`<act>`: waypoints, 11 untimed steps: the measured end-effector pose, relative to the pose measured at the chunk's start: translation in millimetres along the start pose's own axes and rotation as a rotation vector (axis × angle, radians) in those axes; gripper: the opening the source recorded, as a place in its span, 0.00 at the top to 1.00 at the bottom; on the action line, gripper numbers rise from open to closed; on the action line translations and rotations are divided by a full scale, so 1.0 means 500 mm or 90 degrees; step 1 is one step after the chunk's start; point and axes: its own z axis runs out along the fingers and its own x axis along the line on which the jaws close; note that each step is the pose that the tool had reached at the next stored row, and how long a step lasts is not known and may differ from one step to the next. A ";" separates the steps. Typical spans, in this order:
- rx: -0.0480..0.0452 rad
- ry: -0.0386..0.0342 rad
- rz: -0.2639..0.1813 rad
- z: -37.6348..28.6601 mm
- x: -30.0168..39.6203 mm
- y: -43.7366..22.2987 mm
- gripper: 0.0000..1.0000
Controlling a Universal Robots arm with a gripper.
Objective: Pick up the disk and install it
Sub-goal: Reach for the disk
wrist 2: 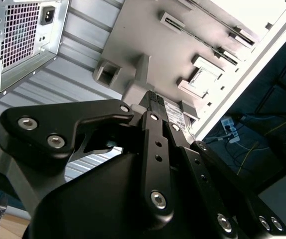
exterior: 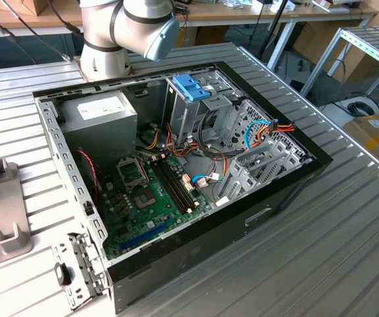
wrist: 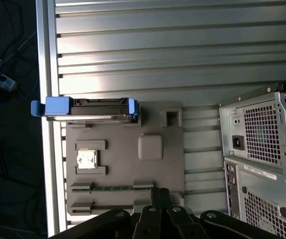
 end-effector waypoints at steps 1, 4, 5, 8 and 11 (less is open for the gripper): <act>0.0000 0.0000 0.000 0.000 0.001 0.000 0.90; 0.0000 0.0000 0.000 0.000 0.004 0.000 0.90; 0.0000 0.0000 0.000 0.000 0.005 0.000 0.90; 0.0000 0.0000 0.000 0.000 0.009 -0.001 0.90; 0.0000 0.0000 0.000 0.000 0.012 -0.001 0.90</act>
